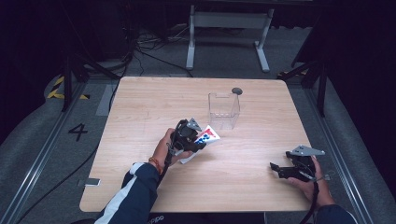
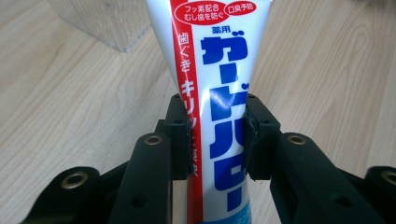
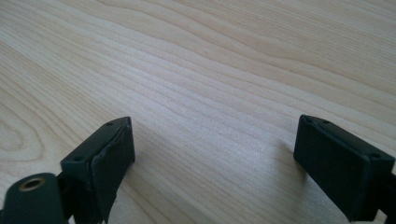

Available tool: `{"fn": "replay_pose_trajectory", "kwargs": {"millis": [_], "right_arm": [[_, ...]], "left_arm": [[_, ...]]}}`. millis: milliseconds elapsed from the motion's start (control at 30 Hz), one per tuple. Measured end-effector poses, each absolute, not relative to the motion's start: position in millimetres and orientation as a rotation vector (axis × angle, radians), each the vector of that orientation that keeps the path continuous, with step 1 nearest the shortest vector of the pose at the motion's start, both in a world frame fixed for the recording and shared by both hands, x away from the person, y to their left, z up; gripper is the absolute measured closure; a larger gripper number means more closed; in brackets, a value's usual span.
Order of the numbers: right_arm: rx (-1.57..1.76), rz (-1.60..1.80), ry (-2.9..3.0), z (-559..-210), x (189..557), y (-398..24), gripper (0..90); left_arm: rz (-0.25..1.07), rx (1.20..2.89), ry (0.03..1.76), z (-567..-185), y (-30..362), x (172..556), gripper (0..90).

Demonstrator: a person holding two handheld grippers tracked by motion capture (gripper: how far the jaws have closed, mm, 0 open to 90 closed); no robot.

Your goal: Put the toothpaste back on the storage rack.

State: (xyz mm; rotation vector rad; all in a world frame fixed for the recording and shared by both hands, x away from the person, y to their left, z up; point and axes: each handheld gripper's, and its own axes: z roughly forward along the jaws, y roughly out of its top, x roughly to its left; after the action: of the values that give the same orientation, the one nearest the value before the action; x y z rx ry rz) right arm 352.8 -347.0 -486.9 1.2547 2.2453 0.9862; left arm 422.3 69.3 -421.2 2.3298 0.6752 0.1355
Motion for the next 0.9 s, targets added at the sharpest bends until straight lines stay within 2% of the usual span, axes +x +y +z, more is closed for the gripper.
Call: {"fn": "replay_pose_trajectory", "kwargs": {"millis": [900], "right_arm": [[1.255,0.987,2.245,-486.9,352.8,-346.9,12.5]], "left_arm": [[0.235,2.131,0.602,-371.1,76.7,427.7,69.1]]}}
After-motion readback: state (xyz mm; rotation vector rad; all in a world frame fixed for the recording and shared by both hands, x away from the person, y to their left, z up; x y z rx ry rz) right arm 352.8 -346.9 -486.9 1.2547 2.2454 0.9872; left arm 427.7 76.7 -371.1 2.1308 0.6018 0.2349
